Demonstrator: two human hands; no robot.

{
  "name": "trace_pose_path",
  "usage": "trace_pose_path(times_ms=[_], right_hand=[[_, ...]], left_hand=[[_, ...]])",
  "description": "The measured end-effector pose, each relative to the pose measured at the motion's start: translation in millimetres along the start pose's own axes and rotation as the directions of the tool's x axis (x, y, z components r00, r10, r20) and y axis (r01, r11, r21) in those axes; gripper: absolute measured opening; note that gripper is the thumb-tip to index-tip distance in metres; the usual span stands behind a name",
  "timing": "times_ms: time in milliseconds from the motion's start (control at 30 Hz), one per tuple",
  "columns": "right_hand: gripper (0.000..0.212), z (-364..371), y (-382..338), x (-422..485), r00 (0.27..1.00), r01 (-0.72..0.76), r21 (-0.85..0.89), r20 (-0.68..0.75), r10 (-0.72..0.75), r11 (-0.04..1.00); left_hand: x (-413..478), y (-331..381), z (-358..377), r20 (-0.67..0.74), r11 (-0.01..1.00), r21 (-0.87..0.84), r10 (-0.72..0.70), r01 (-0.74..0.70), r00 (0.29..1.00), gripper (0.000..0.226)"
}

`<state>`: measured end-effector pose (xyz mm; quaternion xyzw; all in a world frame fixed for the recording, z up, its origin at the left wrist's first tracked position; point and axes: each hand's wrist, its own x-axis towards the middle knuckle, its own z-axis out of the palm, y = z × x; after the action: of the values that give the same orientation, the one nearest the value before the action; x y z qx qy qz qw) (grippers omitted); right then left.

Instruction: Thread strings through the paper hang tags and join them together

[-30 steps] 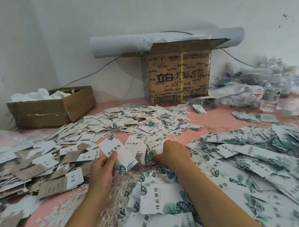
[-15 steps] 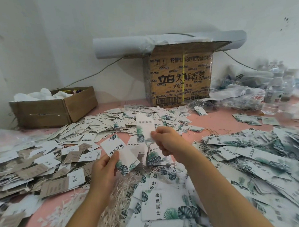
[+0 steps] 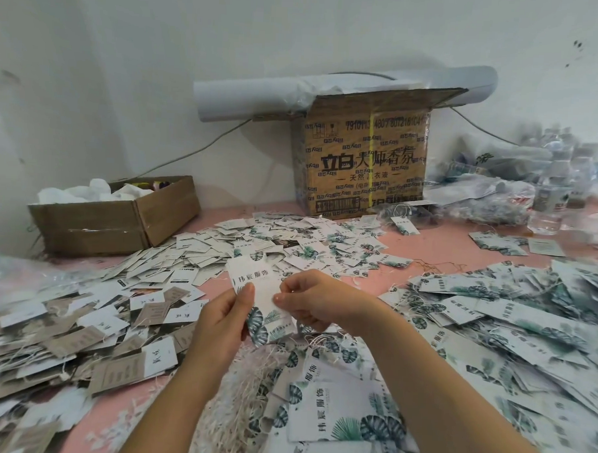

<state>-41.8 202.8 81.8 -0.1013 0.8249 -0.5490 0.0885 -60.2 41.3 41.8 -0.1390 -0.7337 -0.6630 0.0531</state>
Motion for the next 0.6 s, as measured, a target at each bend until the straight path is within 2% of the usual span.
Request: trace_pose_path(times_ms=[67,233,367,500,600], right_hand=[[0.029,1,-4,-2,1.0,0.001,-0.045,0.02,-0.001,0.999],[0.016,2,-12,-4,0.997,0.05,-0.124,-0.043,-0.056,0.991],[0.008,-7,-20,-10,0.959,0.148,-0.154,-0.218,-0.18,0.977],[0.011,-8,-31,-14,0.819,0.404,-0.147,-0.382,-0.429,0.903],[0.004,-2,-35,-16,0.761,0.478,-0.154,-0.418,-0.496,0.865]], left_hand=[[0,5,-1,-0.051,0.998,-0.068,0.016,-0.02,0.999,0.057],[2,14,-5,-0.207,0.984,-0.177,-0.003,-0.034,0.978,0.011],[2,19,-9,-0.219,0.983,-0.175,0.019,-0.059,0.976,0.012],[0,22,-7,-0.21,0.984,-0.153,0.058,-0.092,0.976,0.021],[-3,26,-4,-0.187,0.984,-0.134,0.088,-0.114,0.978,0.026]])
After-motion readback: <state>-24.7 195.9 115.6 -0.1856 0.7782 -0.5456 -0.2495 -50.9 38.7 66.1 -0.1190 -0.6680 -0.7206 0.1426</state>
